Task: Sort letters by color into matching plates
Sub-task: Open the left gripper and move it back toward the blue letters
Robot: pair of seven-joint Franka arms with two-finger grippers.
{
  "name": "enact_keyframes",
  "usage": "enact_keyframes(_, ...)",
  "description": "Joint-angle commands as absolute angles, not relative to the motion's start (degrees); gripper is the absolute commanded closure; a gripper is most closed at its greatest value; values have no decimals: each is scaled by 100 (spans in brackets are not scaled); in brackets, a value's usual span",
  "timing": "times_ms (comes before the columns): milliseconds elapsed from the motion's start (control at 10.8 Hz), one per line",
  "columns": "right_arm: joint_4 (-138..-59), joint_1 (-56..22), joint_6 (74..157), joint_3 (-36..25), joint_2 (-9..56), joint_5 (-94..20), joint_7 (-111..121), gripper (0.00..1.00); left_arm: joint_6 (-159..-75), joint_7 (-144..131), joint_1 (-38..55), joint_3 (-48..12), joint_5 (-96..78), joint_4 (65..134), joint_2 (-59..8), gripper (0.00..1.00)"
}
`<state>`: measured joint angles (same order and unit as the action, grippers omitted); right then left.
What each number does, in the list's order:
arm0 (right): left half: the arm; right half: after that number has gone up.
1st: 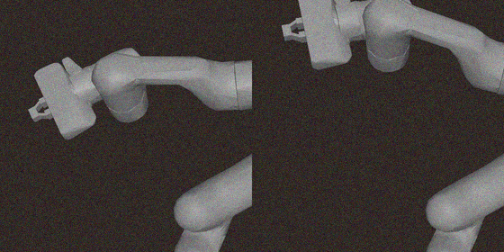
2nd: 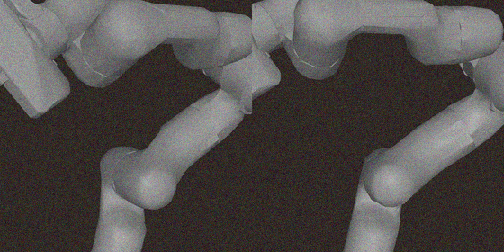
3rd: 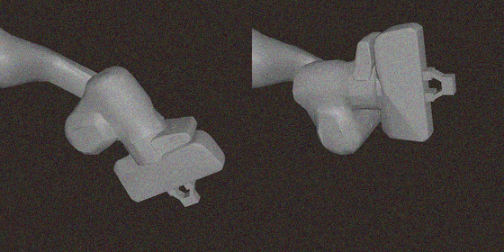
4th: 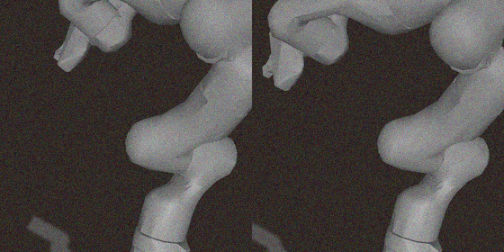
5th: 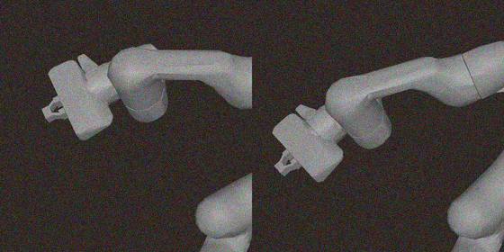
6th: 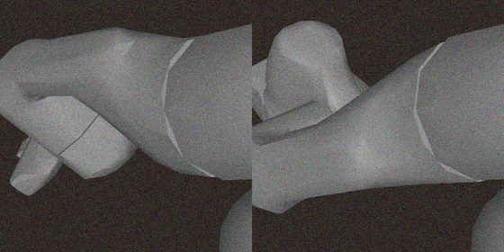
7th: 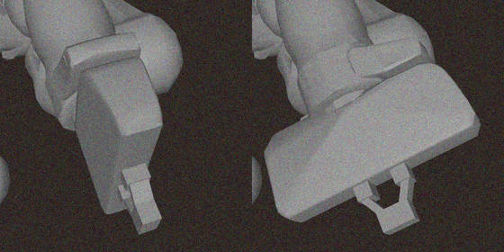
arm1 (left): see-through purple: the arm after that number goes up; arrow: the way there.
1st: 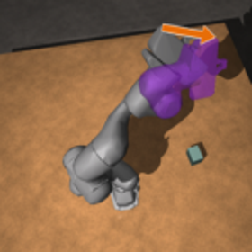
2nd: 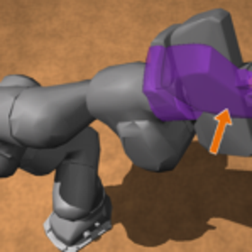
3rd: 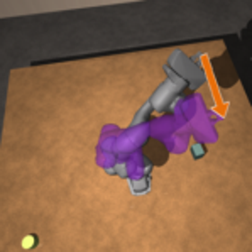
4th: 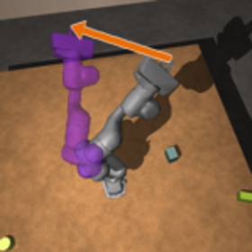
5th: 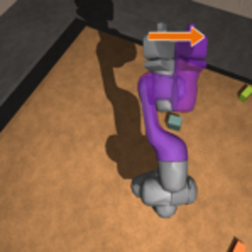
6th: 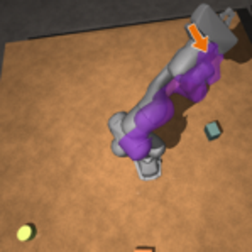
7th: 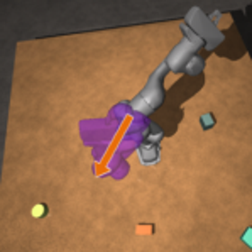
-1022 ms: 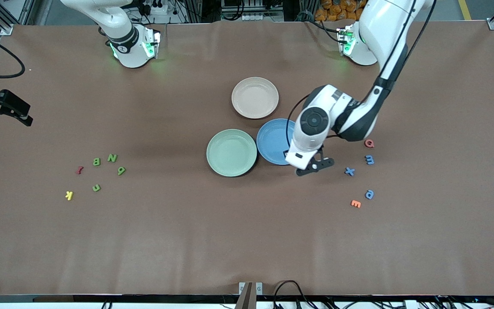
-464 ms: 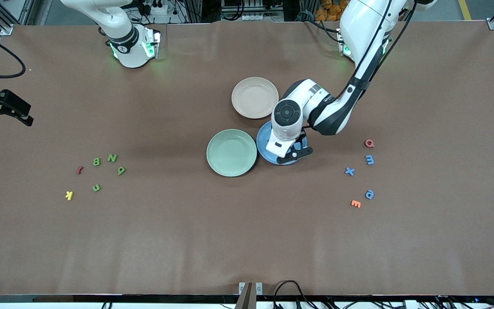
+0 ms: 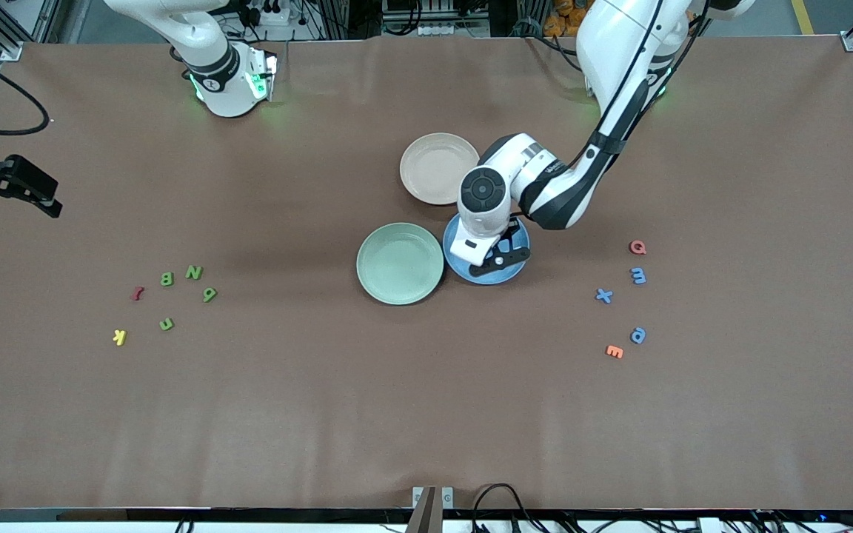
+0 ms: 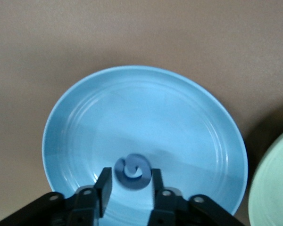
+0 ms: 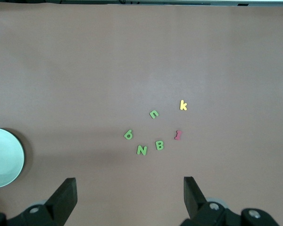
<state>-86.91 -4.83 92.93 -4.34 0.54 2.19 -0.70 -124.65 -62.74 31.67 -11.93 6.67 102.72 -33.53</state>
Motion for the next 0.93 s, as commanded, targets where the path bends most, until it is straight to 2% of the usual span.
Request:
enact_keyframes(0,-8710,-527,9281,-431,44,290,-132,0,-12393,-6512,3287,-1160,519,10204,-3331,0)
enact_keyframes(836,-8692,-492,9308,-439,44,290,-132,0,-12393,-5346,1821,-1081,1081,10230,-3094,0)
